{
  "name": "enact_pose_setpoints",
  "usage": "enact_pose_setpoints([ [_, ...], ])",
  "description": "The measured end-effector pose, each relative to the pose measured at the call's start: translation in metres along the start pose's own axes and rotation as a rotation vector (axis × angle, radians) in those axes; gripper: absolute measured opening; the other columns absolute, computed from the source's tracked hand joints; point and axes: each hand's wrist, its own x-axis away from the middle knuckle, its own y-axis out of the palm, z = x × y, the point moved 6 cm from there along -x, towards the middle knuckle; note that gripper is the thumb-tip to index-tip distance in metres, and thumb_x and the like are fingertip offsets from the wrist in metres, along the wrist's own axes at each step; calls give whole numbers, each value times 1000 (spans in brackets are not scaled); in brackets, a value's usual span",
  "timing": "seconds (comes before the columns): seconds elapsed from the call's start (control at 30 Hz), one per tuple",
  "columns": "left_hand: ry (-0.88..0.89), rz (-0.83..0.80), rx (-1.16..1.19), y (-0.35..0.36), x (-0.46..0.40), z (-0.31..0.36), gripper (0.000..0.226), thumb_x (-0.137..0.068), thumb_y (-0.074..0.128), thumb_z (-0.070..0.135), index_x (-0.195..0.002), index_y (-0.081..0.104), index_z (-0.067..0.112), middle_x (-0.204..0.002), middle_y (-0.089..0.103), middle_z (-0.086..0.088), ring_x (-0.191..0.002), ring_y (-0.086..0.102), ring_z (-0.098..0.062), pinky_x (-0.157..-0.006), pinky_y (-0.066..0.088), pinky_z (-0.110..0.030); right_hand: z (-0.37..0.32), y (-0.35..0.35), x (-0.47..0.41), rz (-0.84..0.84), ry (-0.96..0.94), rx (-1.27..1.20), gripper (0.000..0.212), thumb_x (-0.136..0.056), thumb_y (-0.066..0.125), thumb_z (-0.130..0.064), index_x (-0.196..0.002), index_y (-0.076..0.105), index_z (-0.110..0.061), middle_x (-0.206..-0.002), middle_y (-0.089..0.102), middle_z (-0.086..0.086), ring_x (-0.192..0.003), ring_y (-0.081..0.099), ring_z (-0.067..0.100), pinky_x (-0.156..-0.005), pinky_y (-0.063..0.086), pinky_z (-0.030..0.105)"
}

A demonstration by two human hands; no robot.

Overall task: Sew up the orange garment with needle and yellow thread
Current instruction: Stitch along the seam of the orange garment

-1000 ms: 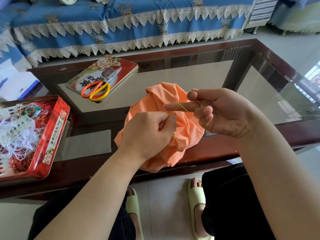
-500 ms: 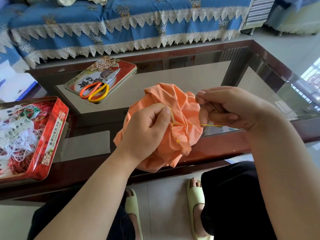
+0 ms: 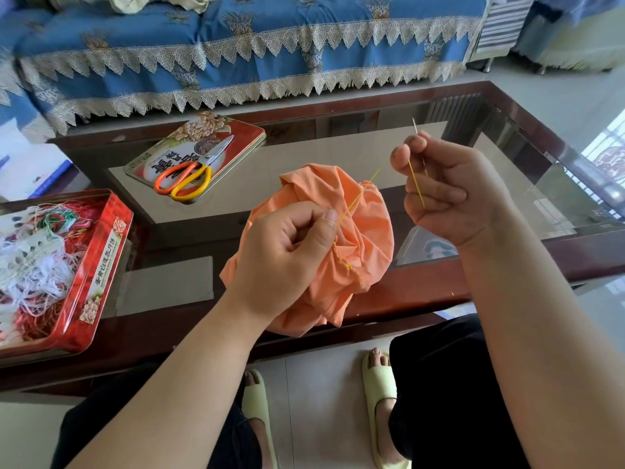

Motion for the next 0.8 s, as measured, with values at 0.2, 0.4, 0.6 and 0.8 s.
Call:
enact_pose_setpoints([
  [0.2,-17,-64,70,4,2,4,34,-97,42,15,-73,64,9,-65,60,10,-66,54,-4,-64,38,-11,-3,0,-1,82,-85,-24,30,-103,27,-19,-77,43,-19,-72,66,-4,-23,28,5,-27,17,11],
  [0.4,-160,-199,233,9,3,-1,37,-91,29,16,-76,63,16,-75,61,12,-77,54,-8,-73,42,-16,-5,-3,1,113,-94,-50,31,-103,28,-18,-76,45,-18,-70,64,-5,-24,28,5,-28,19,13],
  [0.6,-237,-291,289,13,5,0,29,-87,43,16,-77,68,28,-78,59,8,-79,54,-12,-72,43,-19,-7,-7,1,152,-108,-70,31,-103,28,-18,-77,44,-18,-75,67,-4,-24,28,5,-26,23,13],
  [0.8,-266,-426,313,20,9,3,19,-88,53,15,-79,69,18,-69,56,6,-70,52,-10,-68,42,-16,-6,-6,1,155,-104,-64,32,-104,28,-22,-77,44,-18,-80,70,-3,-24,28,6,-26,23,13],
])
